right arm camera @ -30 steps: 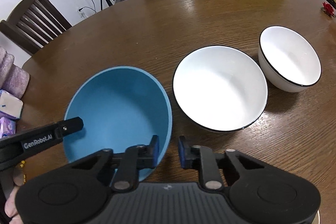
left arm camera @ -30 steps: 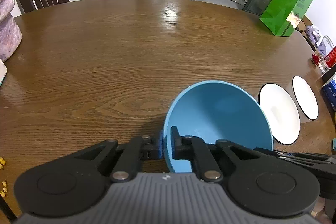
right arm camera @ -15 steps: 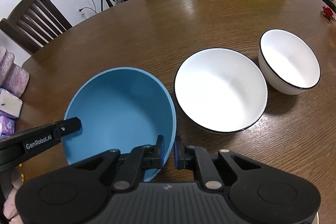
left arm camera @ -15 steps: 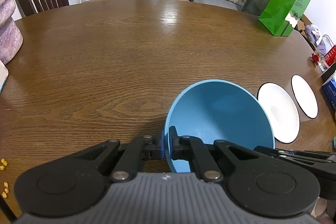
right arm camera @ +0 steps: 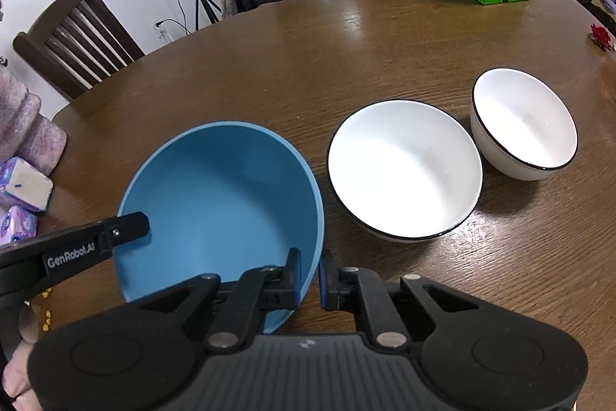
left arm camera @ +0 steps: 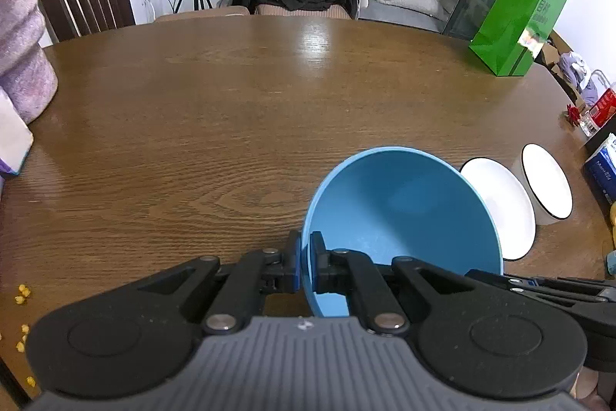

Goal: Organize plates and bowls
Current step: 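Lift the blue bowl and carry it toward the snack boxes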

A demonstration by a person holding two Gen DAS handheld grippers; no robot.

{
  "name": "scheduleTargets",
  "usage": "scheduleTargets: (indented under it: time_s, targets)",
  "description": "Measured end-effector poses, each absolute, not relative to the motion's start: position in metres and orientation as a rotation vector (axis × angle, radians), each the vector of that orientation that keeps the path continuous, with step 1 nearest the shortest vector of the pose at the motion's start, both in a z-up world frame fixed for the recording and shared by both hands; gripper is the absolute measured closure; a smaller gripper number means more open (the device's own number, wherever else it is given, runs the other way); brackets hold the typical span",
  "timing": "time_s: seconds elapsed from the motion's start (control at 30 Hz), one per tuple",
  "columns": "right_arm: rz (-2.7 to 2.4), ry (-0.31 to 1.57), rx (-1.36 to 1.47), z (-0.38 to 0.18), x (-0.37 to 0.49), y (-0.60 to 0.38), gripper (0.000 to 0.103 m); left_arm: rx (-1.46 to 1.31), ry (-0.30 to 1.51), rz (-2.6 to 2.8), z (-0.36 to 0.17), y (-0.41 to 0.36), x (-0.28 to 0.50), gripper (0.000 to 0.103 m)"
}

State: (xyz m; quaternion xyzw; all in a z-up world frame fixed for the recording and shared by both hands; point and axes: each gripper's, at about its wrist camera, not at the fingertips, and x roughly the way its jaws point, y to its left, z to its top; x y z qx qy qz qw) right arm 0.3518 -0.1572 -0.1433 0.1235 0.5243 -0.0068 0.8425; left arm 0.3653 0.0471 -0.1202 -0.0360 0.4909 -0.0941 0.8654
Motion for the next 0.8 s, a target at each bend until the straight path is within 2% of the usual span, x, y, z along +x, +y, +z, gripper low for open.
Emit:
scheduleTargets:
  time_s: [0.8]
  targets:
    - [0.086, 1.049, 0.204, -0.103, 0.303, -0.144, 0.094, -0.102, 0.959, -0.113, -0.082, 0.064, 0.293, 0.098]
